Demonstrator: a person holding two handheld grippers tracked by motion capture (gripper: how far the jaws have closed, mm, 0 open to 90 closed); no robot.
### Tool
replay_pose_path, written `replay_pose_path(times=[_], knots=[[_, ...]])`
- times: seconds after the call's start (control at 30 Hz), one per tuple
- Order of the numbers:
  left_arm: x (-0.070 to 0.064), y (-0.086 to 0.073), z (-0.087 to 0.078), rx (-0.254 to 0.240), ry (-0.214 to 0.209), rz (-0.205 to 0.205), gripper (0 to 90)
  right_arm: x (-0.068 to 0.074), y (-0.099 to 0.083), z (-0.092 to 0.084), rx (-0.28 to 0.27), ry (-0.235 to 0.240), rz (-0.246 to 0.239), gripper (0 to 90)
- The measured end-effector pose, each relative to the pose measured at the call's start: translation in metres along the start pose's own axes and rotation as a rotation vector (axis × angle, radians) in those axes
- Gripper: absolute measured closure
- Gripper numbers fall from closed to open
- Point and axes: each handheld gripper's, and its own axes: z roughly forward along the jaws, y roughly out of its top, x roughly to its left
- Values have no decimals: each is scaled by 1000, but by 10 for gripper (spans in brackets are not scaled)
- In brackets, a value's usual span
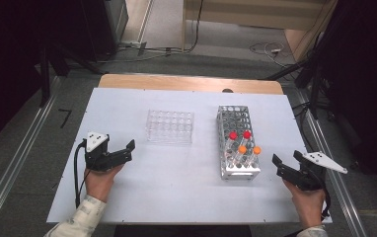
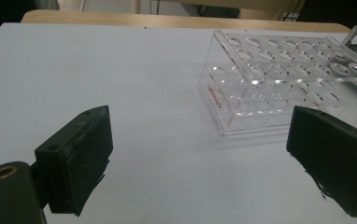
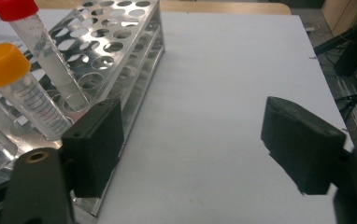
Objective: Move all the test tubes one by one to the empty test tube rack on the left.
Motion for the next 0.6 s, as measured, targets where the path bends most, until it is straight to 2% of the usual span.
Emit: replay_pose_path(times=[0.13, 0.37, 0.6], knots=[[-1, 1, -1, -13, -3, -5, 74, -2, -2, 2, -2, 7, 1, 233], [-3, 0, 0, -4, 0, -3, 74, -1, -5, 7, 30, 19, -14, 232], [-2, 0, 0, -2, 5, -3, 74, -1, -5, 8, 32, 22, -15, 233]])
